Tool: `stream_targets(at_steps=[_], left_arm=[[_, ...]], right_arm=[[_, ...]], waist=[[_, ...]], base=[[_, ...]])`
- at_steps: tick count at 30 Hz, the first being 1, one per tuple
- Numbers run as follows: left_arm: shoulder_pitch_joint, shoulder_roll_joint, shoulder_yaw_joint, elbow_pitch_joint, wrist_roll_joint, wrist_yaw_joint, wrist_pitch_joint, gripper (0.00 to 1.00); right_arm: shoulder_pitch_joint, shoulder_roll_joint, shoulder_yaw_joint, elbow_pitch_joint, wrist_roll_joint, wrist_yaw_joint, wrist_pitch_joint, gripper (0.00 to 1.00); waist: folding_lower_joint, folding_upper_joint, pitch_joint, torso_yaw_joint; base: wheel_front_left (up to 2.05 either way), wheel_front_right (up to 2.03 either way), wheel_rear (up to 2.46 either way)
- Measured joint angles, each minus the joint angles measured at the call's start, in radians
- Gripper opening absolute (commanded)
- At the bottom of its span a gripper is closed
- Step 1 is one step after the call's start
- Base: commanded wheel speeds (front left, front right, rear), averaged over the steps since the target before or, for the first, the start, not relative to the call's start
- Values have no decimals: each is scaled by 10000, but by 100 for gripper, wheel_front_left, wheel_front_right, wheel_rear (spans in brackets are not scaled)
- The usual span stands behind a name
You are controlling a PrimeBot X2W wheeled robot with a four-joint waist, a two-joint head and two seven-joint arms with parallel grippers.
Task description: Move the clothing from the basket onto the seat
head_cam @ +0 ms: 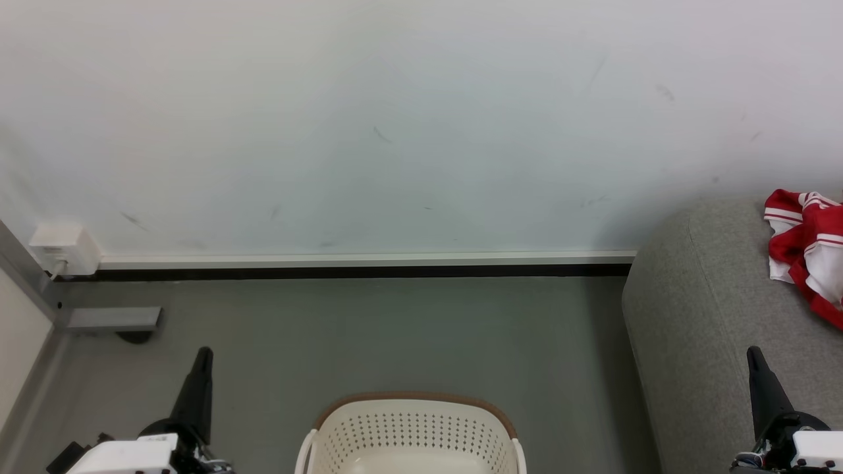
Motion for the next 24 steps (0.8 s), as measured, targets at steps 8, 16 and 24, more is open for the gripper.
stream_targets(at_steps=[8,16,24], left_arm=[[-1,0,0,0,0,0,0,0],[-1,0,0,0,0,0,0,0],[-1,0,0,0,0,0,0,0]], right_arm=[[0,-2,0,0,0,0,0,0],[0,-2,0,0,0,-2,0,0],[0,-2,0,0,0,0,0,0]], waist=[[0,0,0,0],[0,0,0,0],[0,0,0,0]], base=[[0,0,0],[0,0,0],[0,0,0]])
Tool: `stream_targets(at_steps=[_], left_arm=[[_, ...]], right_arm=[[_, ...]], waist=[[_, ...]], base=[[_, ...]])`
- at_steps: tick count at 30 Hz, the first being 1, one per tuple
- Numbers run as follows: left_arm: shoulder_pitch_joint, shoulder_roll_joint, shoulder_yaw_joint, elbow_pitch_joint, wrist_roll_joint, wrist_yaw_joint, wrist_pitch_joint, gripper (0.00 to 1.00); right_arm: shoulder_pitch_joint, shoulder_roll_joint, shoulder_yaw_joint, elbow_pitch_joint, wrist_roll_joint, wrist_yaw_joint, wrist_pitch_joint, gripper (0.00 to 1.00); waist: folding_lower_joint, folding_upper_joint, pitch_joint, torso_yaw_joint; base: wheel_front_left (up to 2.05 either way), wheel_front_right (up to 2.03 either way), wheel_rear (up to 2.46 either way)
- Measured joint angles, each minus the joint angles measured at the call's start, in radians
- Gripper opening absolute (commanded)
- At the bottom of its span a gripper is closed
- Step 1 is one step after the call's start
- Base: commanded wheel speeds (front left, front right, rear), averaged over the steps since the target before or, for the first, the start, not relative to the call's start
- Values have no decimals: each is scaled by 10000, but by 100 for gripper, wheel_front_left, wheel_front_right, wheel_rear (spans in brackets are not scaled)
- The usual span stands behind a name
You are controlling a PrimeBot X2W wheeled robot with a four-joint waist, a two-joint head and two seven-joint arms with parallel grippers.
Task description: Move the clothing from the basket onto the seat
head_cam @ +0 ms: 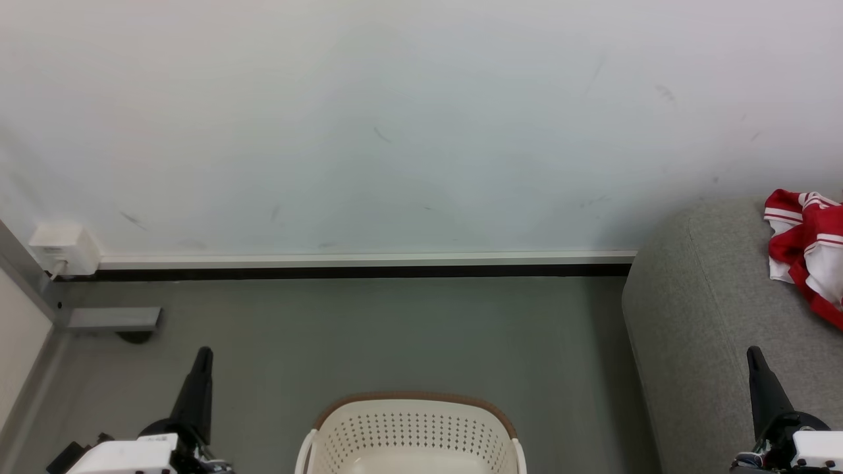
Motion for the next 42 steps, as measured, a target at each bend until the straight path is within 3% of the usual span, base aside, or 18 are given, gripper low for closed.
stream_targets(at_steps=[42], left_arm=[[0,0,0,0,0,0,0,0]], right_arm=[[0,0,0,0,0,-2,0,0]], waist=[[0,0,0,0]], base=[[0,0,0]])
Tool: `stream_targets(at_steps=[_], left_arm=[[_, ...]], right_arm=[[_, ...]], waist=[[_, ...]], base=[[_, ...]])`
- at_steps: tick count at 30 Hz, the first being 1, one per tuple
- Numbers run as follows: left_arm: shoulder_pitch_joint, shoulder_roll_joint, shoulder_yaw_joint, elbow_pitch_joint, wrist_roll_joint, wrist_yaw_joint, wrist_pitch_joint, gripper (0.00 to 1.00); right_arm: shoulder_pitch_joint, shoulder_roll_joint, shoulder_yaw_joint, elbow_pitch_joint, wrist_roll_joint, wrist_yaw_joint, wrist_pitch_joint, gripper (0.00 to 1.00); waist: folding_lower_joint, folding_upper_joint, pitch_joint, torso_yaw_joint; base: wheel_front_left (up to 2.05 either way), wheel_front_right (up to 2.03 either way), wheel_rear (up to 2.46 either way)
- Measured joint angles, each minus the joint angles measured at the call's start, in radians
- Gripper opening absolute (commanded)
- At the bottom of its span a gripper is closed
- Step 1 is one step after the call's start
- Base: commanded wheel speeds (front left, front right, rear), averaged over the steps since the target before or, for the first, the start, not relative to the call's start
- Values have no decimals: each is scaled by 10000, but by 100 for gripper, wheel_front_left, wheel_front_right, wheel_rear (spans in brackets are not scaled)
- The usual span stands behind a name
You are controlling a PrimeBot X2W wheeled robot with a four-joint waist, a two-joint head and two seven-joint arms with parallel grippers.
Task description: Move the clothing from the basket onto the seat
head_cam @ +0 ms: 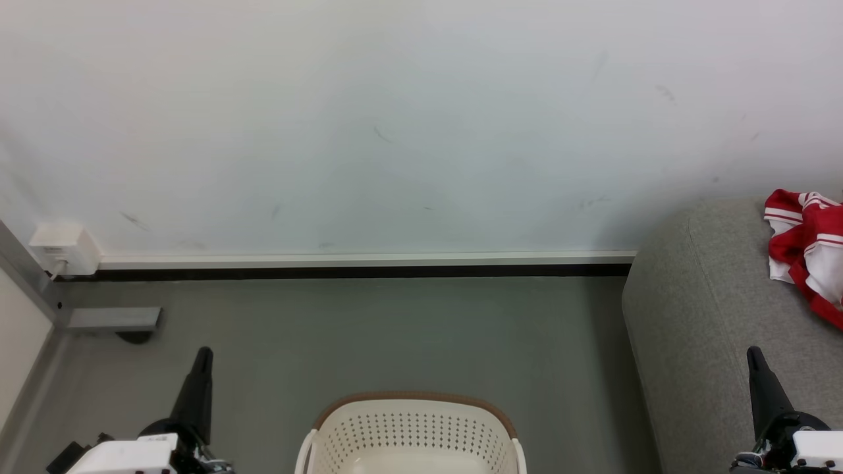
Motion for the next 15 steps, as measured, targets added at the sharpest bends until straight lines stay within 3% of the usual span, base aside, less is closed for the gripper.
stream_targets(at_steps=[15], left_arm=[[-1,0,0,0,0,0,0,0]], right_arm=[[0,0,0,0,0,0,0,0]], waist=[[0,0,0,0]], base=[[0,0,0]])
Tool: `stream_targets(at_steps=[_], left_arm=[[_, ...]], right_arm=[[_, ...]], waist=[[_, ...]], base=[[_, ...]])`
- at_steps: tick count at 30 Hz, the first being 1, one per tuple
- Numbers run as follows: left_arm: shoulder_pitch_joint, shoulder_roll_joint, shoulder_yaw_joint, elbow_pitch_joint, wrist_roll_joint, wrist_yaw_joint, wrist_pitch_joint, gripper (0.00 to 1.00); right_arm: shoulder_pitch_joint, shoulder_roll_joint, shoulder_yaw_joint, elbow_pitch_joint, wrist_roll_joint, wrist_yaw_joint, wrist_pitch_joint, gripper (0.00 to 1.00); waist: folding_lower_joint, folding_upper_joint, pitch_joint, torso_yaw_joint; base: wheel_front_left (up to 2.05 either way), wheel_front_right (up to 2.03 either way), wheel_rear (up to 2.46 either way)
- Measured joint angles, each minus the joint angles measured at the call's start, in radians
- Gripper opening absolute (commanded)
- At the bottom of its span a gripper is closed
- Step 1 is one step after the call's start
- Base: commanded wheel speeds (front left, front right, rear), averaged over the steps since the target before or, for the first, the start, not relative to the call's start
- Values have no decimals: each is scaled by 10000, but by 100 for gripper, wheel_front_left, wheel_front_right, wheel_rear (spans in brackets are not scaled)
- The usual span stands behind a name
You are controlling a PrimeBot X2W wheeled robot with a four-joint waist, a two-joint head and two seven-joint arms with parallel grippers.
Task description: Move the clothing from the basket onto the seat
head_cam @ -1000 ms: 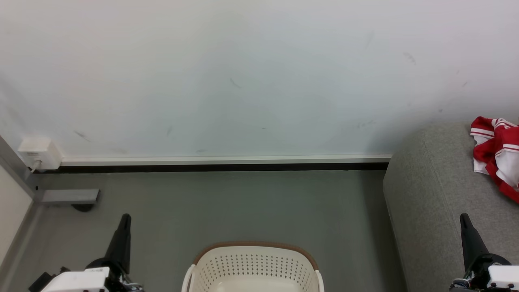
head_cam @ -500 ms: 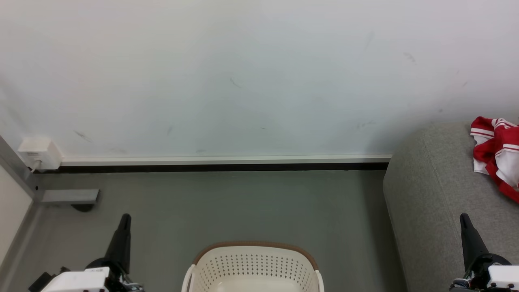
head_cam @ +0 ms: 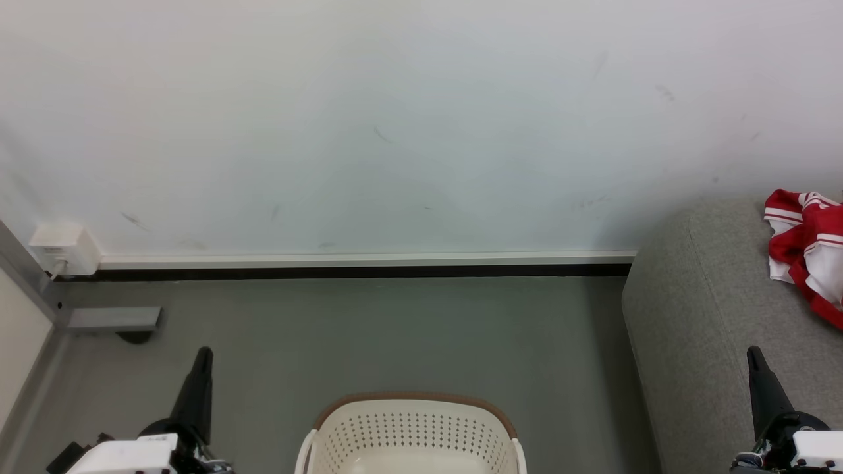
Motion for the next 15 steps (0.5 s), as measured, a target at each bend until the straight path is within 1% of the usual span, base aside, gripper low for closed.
stream_targets(at_steps=[15], left_arm=[[0,0,0,0,0,0,0,0]], right_arm=[[0,0,0,0,0,2,0,0]], waist=[[0,0,0,0]], base=[[0,0,0]])
